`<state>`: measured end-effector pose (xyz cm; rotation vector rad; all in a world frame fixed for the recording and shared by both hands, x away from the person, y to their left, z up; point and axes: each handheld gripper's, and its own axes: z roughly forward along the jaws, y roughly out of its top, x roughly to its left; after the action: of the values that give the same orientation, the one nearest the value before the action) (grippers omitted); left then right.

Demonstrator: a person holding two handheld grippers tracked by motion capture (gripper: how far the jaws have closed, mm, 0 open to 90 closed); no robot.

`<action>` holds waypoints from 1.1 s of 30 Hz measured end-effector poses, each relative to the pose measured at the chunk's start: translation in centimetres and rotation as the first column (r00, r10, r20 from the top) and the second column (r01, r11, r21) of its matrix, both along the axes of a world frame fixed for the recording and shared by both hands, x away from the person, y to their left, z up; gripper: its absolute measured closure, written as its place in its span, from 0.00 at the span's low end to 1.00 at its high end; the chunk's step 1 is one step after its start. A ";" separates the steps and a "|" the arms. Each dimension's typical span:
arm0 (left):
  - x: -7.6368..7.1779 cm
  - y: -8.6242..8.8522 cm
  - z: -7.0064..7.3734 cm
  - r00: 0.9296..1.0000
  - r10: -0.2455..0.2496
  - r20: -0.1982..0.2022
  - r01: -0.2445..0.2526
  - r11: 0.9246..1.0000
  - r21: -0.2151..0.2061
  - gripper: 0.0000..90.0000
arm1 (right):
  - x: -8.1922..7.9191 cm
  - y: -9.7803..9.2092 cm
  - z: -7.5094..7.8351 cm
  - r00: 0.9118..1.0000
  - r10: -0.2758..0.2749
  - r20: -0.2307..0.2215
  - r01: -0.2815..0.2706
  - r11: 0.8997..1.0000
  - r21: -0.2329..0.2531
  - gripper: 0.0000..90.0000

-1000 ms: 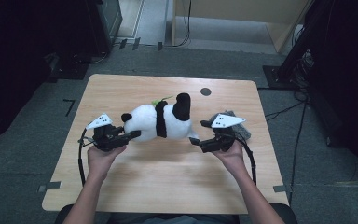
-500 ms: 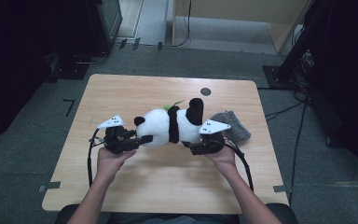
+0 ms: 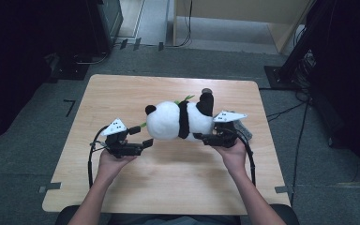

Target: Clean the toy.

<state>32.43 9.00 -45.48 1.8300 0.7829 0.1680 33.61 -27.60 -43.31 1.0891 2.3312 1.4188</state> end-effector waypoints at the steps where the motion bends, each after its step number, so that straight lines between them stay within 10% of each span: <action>1: 0.0 0.0 0.0 1.000 0.000 0.000 0.000 1.000 0.000 0.20 | 0.0 0.0 0.0 1.000 0.000 0.000 0.000 1.000 0.000 0.48; 9: -0.7 -2.0 -0.4 0.999 -0.024 0.047 0.022 0.999 0.045 0.32 | -0.7 1.5 0.1 0.992 0.095 -0.079 -0.092 0.995 0.041 0.44; 13: -0.3 -1.6 -0.1 0.999 -0.020 -0.037 0.019 1.000 -0.014 0.54 | -0.4 1.5 -0.3 0.992 0.103 -0.067 -0.101 0.994 0.036 0.28; 21: 0.9 0.3 0.6 0.990 -0.006 -0.138 -0.014 0.990 -0.141 0.62 | -0.1 0.9 -0.5 0.993 0.116 -0.019 -0.114 0.990 0.088 0.20; 29: 1.4 2.4 0.7 0.973 -0.009 -0.232 -0.055 0.962 -0.269 0.62 | -0.3 0.3 -1.0 0.992 0.123 0.026 -0.123 0.992 -0.008 0.29; 31: 1.3 2.0 0.7 0.973 -0.015 -0.232 -0.047 0.965 -0.257 0.59 | -0.5 0.9 -1.0 0.987 0.156 0.039 -0.156 0.988 -0.002 0.31; 33: 1.1 0.6 0.3 0.973 -0.015 -0.230 -0.025 0.985 -0.171 0.54 | -0.9 2.0 -1.0 0.984 0.170 0.053 -0.167 0.985 -0.047 0.31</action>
<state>33.54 9.62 -45.19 1.7004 0.9345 -0.1098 32.73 -25.56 -44.28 0.8461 2.4507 1.4290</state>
